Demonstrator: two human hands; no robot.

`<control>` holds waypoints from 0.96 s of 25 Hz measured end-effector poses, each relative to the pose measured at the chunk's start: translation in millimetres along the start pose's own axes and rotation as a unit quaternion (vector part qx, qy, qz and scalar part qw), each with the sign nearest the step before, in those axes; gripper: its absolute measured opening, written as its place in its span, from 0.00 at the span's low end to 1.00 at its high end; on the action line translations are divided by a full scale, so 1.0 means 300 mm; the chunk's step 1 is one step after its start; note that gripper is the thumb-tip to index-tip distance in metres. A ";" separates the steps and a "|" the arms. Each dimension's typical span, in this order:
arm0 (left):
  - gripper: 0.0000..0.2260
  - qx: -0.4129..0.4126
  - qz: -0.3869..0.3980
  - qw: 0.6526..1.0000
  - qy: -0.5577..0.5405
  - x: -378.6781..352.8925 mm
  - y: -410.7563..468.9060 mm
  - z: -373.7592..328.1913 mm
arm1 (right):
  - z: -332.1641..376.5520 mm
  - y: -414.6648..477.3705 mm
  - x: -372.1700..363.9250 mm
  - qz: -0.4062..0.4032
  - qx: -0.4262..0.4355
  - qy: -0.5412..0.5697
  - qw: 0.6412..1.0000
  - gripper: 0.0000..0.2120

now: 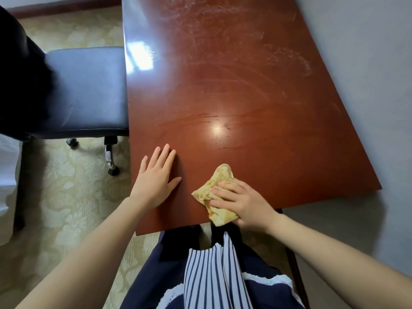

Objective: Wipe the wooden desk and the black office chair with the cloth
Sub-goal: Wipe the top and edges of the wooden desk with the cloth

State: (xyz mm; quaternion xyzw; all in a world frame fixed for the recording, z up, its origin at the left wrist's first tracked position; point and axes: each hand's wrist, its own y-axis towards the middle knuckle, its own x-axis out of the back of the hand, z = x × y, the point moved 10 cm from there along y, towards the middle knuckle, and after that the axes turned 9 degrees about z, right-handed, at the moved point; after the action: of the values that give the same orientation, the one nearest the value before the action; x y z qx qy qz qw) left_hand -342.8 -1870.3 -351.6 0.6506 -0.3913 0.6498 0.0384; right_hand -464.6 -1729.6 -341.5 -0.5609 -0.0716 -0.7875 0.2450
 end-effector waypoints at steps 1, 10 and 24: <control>0.34 0.012 -0.005 1.000 -0.002 0.003 -0.010 0.033 | -0.022 0.032 0.008 0.014 -0.001 0.002 1.000 0.27; 0.40 0.039 0.005 0.999 0.004 0.014 -0.075 0.298 | -0.307 0.537 0.173 0.042 -0.214 0.042 0.975 0.28; 0.27 0.017 0.012 0.994 -0.104 0.042 -0.044 0.562 | 0.019 0.847 0.085 0.069 -0.170 0.010 0.983 0.30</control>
State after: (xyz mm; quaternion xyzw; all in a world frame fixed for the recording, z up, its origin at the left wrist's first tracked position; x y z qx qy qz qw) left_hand -199.8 -1961.2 -360.3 0.7104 -0.3901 0.5855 -0.0211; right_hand -347.6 -1956.1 -357.1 -0.5899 0.1052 -0.7751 0.2004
